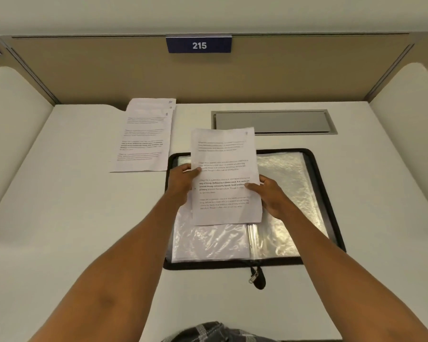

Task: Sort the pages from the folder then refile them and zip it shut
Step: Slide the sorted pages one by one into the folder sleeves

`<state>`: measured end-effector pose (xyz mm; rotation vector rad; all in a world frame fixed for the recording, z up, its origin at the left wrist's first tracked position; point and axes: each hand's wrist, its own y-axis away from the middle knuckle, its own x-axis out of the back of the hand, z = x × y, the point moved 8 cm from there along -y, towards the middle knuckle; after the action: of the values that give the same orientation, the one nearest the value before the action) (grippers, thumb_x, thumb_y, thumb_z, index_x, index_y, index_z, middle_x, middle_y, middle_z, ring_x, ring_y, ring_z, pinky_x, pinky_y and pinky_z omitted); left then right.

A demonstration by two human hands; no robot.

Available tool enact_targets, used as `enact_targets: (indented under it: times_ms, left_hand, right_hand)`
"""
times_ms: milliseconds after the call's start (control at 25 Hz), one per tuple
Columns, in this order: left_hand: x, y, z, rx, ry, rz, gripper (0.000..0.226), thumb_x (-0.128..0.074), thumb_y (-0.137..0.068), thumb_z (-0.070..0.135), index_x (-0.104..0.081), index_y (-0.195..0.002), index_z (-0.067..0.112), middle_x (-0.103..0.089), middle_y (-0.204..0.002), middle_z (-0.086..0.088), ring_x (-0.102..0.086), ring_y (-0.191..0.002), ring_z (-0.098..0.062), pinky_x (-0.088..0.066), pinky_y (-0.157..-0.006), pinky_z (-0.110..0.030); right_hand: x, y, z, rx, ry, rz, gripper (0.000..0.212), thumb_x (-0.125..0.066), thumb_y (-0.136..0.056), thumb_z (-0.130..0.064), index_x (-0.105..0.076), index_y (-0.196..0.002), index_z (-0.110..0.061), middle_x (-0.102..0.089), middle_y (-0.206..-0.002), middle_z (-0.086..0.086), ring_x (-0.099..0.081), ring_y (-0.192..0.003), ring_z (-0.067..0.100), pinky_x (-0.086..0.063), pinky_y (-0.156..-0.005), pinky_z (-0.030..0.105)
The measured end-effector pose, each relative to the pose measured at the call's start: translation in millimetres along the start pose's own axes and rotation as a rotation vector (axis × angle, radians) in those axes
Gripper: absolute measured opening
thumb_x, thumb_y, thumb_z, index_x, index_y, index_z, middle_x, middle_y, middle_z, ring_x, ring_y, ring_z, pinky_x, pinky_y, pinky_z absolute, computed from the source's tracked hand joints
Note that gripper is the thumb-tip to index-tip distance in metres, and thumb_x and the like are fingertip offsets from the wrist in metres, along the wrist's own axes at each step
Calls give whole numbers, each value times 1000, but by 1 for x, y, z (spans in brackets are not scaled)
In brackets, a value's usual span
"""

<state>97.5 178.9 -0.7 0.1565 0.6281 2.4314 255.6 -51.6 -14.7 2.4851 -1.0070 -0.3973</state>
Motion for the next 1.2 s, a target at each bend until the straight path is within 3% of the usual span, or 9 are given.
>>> enact_targets:
  times_ms: [320, 400, 480, 600, 680, 840, 1040, 1200]
  left_hand:
    - [-94, 26, -22, 58, -125, -276, 20, -76, -93, 12, -71, -109, 1, -80, -103, -12, -78, -93, -30, -63, -71, -36]
    - [-106, 22, -21, 25, -180, -269, 12, -69, -99, 16, -71, -102, 4, -80, -101, -9, -78, -93, -31, -63, -72, -39]
    - [-115, 15, -13, -63, -245, -222, 20, -54, -102, 13, -74, -99, 12, -80, -101, -5, -76, -96, -29, -62, -79, -41]
    - [-136, 10, 13, -358, -605, -159, 41, -46, -94, 1, -78, -116, 13, -76, -120, -3, -68, -108, -18, -55, -97, -38]
    - [-156, 3, 27, -568, -865, -136, 36, -51, -96, 3, -74, -123, 9, -72, -127, -9, -64, -114, -26, -51, -101, -42]
    - [-187, -28, 19, -551, -1176, -229, 45, -60, -98, 18, -60, -143, 20, -59, -145, -3, -47, -139, -28, -32, -115, -48]
    - [-209, -43, 22, -612, -1286, -253, 41, -63, -101, 24, -61, -141, 21, -58, -135, -5, -48, -130, -26, -30, -111, -44]
    - [-216, -56, 25, -617, -1264, -286, 38, -61, -102, 25, -63, -139, 23, -58, -128, -6, -49, -125, -26, -31, -105, -44]
  right_hand:
    - [80, 11, -4, -33, 67, -53, 42, -79, -89, -14, -67, -129, -11, -74, -122, 9, -72, -109, 31, -56, -98, 53]
    - [95, 8, 0, -67, 95, -49, 38, -76, -92, -17, -67, -128, -12, -75, -120, 9, -73, -109, 31, -55, -99, 54]
    - [106, 5, 2, -89, 109, -40, 32, -71, -96, -20, -67, -127, -14, -75, -119, 7, -73, -108, 30, -55, -98, 54]
    - [123, 2, -5, -34, 157, 0, 27, -70, -97, -14, -68, -124, -19, -76, -117, 3, -74, -105, 25, -58, -95, 50]
    - [138, 3, -11, 11, 215, 38, 28, -70, -97, -13, -68, -123, -22, -76, -118, 2, -75, -102, 21, -60, -91, 44]
    - [170, 4, -15, 45, 333, 109, 31, -72, -96, -16, -69, -126, -21, -76, -116, -2, -75, -97, 16, -62, -85, 38]
    - [193, 6, -19, 69, 268, 163, 31, -73, -94, -14, -69, -125, -18, -76, -116, -1, -75, -98, 16, -61, -85, 35]
    - [200, 9, -16, 27, 238, 117, 34, -72, -95, -14, -67, -128, -21, -76, -117, -3, -75, -103, 20, -59, -91, 42]
